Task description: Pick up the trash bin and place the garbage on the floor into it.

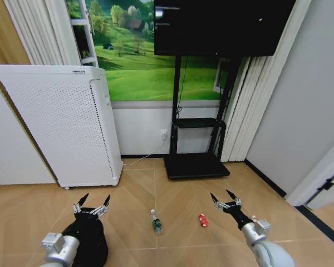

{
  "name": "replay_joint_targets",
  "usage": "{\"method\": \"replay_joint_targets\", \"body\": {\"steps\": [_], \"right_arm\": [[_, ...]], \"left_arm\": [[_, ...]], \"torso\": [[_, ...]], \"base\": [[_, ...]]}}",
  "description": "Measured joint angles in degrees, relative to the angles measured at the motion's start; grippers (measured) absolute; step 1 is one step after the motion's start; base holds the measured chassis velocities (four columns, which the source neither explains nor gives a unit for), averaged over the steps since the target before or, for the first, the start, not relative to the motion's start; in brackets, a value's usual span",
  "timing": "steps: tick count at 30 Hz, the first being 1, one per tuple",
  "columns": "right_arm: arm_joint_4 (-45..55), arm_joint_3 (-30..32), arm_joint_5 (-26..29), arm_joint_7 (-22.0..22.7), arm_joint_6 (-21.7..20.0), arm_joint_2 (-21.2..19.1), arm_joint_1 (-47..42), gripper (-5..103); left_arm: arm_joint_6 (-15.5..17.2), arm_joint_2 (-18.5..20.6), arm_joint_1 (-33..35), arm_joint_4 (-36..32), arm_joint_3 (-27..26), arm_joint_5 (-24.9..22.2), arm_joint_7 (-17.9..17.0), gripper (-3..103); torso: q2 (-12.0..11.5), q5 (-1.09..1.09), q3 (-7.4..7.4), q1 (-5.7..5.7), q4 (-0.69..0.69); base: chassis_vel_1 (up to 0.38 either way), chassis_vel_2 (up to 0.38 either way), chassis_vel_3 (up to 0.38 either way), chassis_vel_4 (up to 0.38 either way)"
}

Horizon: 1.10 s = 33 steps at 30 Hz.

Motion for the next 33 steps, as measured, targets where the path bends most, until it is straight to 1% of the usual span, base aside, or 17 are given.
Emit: {"method": "replay_joint_targets", "body": {"steps": [1, 4, 10, 12, 14, 15, 16, 17, 20, 21, 22, 23, 24, 26, 27, 30, 33], "right_arm": [[0.0, 0.0, 0.0, 0.0, 0.0, 0.0, 0.0, 100], [-0.2, -0.1, 0.0, 0.0, 0.0, 0.0, 0.2, 100], [-0.5, -0.3, 0.3, -0.2, 0.0, -0.5, 0.2, 100], [-1.0, -0.4, 0.5, -0.2, 0.1, -0.6, 0.2, 100], [-1.1, -0.4, 0.5, -0.1, 0.2, -0.6, 0.2, 100], [-1.4, -0.2, 0.7, -0.1, 0.5, -0.5, 0.1, 100], [-1.6, 0.1, 0.9, 0.1, 0.9, -0.4, -0.2, 100], [-1.6, 0.1, 0.9, 0.1, 0.9, -0.4, -0.2, 100], [-3.6, 0.2, 1.2, 0.3, 2.3, -1.1, -0.5, 100], [-3.6, 0.2, 1.2, 0.3, 2.3, -1.1, -0.5, 100], [-4.4, 0.1, 1.2, 0.3, 2.7, -1.7, -0.4, 100], [-5.4, 0.0, 1.4, 0.3, 3.0, -2.4, -0.3, 100], [-5.4, 0.0, 1.4, 0.3, 3.0, -2.4, -0.3, 100], [-6.6, -0.2, 1.6, 0.3, 3.2, -3.2, 0.1, 100], [-6.6, -0.2, 1.6, 0.3, 3.2, -3.2, 0.1, 100], [-8.7, -1.0, 1.5, 0.3, 3.3, -3.4, 1.1, 100], [-9.5, -1.4, 1.4, 0.4, 3.3, -3.3, 1.5, 100]], "left_arm": [[0.0, 0.0, 0.0, 0.0, 0.0, 0.0, 0.0, 100], [0.0, -0.2, 0.0, 0.0, 0.0, 0.2, 0.0, 100], [-0.1, -0.3, 0.2, 0.0, -0.1, 0.4, 0.0, 100], [-0.2, -0.4, 0.4, 0.1, -0.2, 0.4, -1.0, 100], [-0.2, -0.6, 0.5, 0.2, -0.2, 0.4, -1.5, 100], [0.2, -1.5, 1.2, 0.5, -0.5, 0.3, -3.0, 100], [0.6, -2.2, 2.0, 1.0, -1.0, -0.2, -4.2, 100], [0.6, -2.2, 2.0, 1.0, -1.0, -0.2, -4.2, 100], [1.6, -4.1, 5.0, 2.4, -4.8, -2.6, -5.9, 100], [1.6, -4.1, 5.0, 2.4, -4.8, -2.6, -5.9, 100], [2.4, -4.1, 5.8, 2.7, -6.8, -4.0, -5.9, 100], [4.0, -3.8, 6.9, 3.0, -9.6, -5.7, -5.8, 100], [4.0, -3.8, 6.9, 3.0, -9.6, -5.7, -5.8, 100], [5.7, -3.0, 8.3, 4.0, -13.5, -7.9, -5.6, 100], [5.7, -3.0, 8.3, 4.0, -13.5, -7.9, -5.6, 100], [6.7, -2.0, 10.0, 7.2, -17.5, -10.0, -6.0, 100], [7.7, -2.0, 10.5, 8.5, -18.0, -10.6, -6.2, 100]], "torso": [[0.0, 0.0, 0.0, 0.0, 0.0], [-1.0, 0.0, -0.86, -0.12, 0.0], [-2.1, 0.0, -1.89, -0.18, 0.0], [-2.6, 0.0, -2.23, -0.23, -0.01], [-2.7, 0.0, -2.23, -0.22, -0.01], [-2.9, 0.01, -2.23, -0.22, 0.01], [-2.9, 0.0, -2.22, -0.22, -0.02], [-2.9, 0.0, -2.22, -0.22, -0.02], [-2.9, 0.0, -2.23, -0.22, 0.0], [-2.9, 0.0, -2.23, -0.22, 0.0], [-2.9, -0.01, -2.23, -0.22, 0.0], [-2.8, 0.0, -2.23, -0.21, 0.0], [-2.8, 0.0, -2.23, -0.21, 0.0], [-2.8, 0.0, -2.23, -0.2, 0.0], [-2.8, 0.0, -2.23, -0.2, 0.0], [-2.7, 0.01, -2.23, -0.17, 0.01], [-2.6, -0.02, -2.23, -0.16, 0.0]], "base": [[0.0, 0.0, 0.0, 0.0], [0.0, 0.0, 0.0, 0.0], [0.0, 0.0, 0.0, 0.0], [0.0, 0.0, 0.0, 0.0], [0.0, 0.0, 0.0, 0.0], [0.0, 0.0, 0.0, 0.0], [0.0, 0.0, 0.0, 0.0], [0.0, 0.0, 0.0, 0.0], [0.0, 0.0, 0.0, 0.0], [0.0, 0.0, 0.0, 0.0], [0.0, 0.0, 0.0, 0.0], [0.0, 0.0, 0.0, 0.0], [0.0, 0.0, 0.0, 0.0], [0.0, 0.0, 0.0, 0.0], [0.0, 0.0, 0.0, 0.0], [0.0, 0.0, 0.0, 0.0], [0.0, 0.0, 0.0, 0.0]]}}
